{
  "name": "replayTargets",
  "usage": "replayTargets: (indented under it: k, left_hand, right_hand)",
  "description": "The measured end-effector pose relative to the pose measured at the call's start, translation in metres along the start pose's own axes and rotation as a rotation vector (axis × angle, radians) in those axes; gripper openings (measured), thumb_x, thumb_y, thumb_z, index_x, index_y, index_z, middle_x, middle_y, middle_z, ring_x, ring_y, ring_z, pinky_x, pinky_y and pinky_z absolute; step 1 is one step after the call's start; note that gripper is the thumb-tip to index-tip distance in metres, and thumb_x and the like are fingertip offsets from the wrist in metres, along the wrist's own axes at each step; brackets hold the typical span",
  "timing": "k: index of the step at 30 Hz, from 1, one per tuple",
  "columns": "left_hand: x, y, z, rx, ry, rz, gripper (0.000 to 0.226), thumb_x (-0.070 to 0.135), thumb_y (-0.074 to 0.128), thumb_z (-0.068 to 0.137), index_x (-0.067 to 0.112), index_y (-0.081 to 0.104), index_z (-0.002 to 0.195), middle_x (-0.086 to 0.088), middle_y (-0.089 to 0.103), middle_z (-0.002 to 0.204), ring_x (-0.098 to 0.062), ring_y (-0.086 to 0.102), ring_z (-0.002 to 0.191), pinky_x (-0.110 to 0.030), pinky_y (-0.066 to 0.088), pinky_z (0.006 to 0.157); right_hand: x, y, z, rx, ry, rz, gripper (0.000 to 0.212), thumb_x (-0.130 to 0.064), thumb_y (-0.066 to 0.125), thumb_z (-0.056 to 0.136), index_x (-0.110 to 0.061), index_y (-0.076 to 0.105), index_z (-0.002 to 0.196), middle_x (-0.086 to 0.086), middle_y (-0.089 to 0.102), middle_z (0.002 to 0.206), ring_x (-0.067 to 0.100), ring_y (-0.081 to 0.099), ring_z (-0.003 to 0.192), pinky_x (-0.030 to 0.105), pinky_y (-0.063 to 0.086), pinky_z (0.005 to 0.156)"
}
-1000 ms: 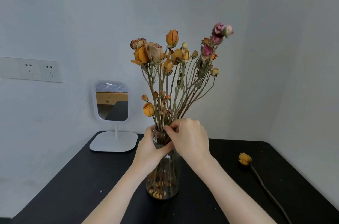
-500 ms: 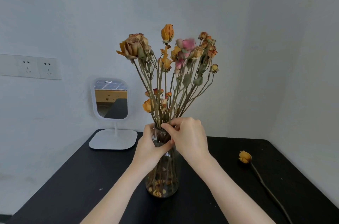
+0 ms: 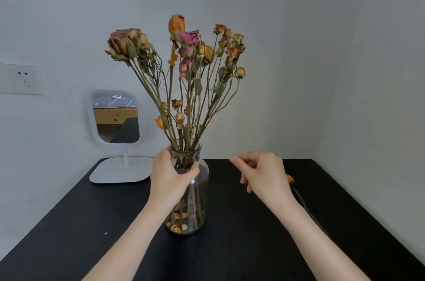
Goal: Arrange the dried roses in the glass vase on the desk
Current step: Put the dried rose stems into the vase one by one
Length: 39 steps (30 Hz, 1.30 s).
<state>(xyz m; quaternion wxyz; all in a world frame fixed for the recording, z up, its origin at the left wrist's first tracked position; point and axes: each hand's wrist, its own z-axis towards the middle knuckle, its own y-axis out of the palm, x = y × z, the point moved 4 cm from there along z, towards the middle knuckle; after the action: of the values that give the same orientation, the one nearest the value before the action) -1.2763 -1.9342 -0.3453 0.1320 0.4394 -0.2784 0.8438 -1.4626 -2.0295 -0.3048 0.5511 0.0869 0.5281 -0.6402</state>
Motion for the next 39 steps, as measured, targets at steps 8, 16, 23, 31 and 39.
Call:
replayTargets:
  k: [8,16,23,31,39]
  left_hand:
    - [0.007,0.005,0.003,0.085,0.006,0.034,0.066,0.058,0.071,0.064,0.017,0.053,0.112,-0.001,0.059,0.112,-0.021,0.053,0.110,-0.046,0.046,0.094]
    - [0.001,0.007,0.002,0.056,-0.001,-0.011,0.056,0.057,0.070,0.067,0.025,0.051,0.108,0.000,0.059,0.114,-0.020,0.052,0.111,-0.042,0.043,0.096]
    - [0.003,0.007,0.002,0.049,0.006,-0.003,0.057,0.054,0.070,0.069,0.018,0.054,0.110,-0.002,0.060,0.110,-0.021,0.054,0.108,-0.048,0.045,0.095]
    - [0.003,0.006,0.001,0.053,-0.009,0.012,0.058,0.055,0.070,0.068,0.019,0.052,0.110,-0.003,0.058,0.111,-0.022,0.053,0.108,-0.048,0.045,0.094]
    - [0.004,0.004,0.002,-0.011,-0.026,-0.017,0.058,0.054,0.071,0.067,0.024,0.050,0.112,0.001,0.059,0.116,-0.019,0.053,0.111,-0.045,0.045,0.096]
  right_hand:
    - [0.127,-0.048,-0.021,-0.059,0.472,-0.599,0.039,-0.037,0.064,0.084,-0.019,0.056,0.117,0.001,0.064,0.101,0.015,0.060,0.082,0.027,0.045,0.063]
    - [0.187,-0.061,-0.042,-0.208,0.771,-0.513,0.043,-0.041,0.068,0.080,-0.015,0.055,0.110,0.002,0.058,0.096,0.017,0.056,0.083,0.030,0.046,0.066]
    - [0.199,-0.058,-0.038,-0.167,0.731,-0.460,0.023,-0.032,0.063,0.086,-0.014,0.064,0.101,0.000,0.060,0.086,0.011,0.056,0.070,0.028,0.046,0.063]
    - [0.179,-0.055,-0.027,-0.140,0.560,-0.324,0.013,-0.027,0.062,0.087,-0.015,0.065,0.092,-0.001,0.062,0.082,0.010,0.059,0.073,0.025,0.047,0.067]
    - [0.099,-0.046,-0.015,-0.014,0.296,0.074,0.008,-0.031,0.063,0.086,-0.024,0.062,0.082,-0.005,0.063,0.070,0.006,0.061,0.067,0.014,0.040,0.057]
